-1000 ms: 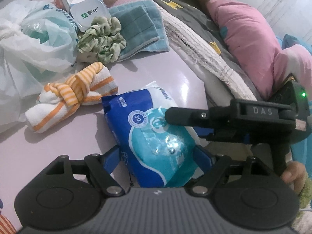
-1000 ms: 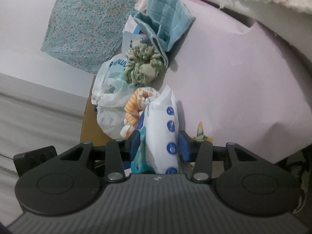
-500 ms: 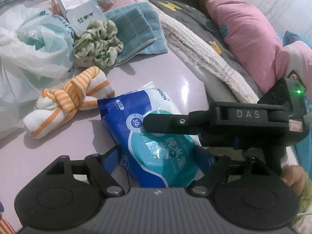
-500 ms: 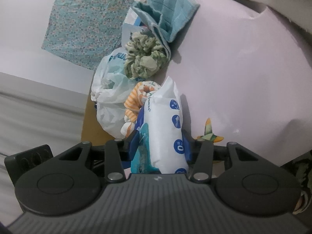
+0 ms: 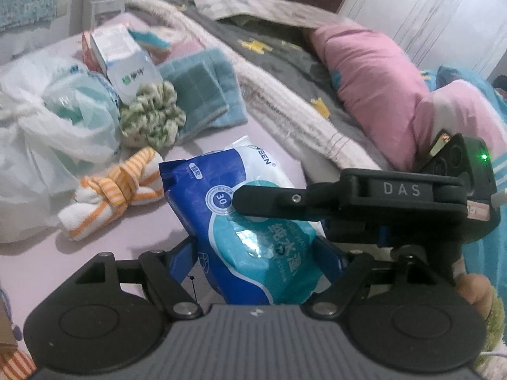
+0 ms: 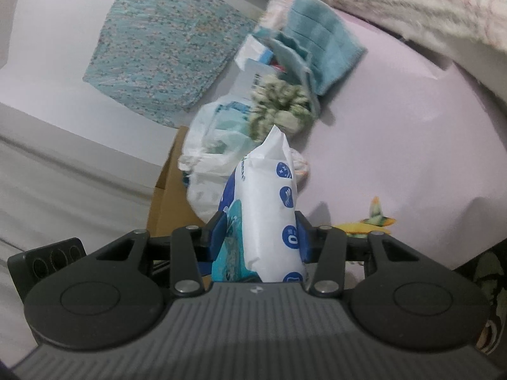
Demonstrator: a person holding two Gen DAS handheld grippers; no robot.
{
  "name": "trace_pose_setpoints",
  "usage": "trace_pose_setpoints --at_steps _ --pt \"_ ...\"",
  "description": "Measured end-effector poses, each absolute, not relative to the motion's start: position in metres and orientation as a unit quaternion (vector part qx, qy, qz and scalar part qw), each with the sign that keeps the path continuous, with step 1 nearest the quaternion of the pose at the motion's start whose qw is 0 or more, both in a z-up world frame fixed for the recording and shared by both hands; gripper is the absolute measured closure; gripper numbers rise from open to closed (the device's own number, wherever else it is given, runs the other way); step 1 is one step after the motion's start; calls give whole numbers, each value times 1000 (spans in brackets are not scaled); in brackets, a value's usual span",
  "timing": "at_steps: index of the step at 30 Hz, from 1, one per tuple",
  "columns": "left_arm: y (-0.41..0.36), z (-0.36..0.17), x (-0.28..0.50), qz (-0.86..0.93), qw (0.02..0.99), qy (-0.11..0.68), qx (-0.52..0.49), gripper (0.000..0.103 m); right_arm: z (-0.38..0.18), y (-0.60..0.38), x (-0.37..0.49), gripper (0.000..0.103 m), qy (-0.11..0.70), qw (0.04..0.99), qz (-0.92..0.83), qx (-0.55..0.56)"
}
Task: Organize soft objects
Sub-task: 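Carry the blue wipes pack with both grippers over the cardboard box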
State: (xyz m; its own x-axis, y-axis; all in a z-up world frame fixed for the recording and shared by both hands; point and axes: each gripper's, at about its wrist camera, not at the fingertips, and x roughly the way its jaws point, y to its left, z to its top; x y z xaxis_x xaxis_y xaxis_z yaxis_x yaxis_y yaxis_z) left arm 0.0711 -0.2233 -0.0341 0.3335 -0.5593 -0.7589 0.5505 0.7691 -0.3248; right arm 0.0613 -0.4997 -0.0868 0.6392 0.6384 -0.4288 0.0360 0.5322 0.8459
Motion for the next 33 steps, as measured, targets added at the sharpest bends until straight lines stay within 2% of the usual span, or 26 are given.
trace_pose_setpoints --at_steps 11,22,28,33 --pt "-161 32 54 -295 868 398 -32 23 -9 -441 72 59 346 813 258 392" --pt "-30 102 92 -184 907 370 -84 23 86 -286 157 59 372 791 372 312" --pt "29 106 151 -146 900 392 -124 23 103 -211 215 59 415 786 369 272" --pt "64 81 206 -136 879 426 -167 23 98 -165 265 59 463 785 332 244"
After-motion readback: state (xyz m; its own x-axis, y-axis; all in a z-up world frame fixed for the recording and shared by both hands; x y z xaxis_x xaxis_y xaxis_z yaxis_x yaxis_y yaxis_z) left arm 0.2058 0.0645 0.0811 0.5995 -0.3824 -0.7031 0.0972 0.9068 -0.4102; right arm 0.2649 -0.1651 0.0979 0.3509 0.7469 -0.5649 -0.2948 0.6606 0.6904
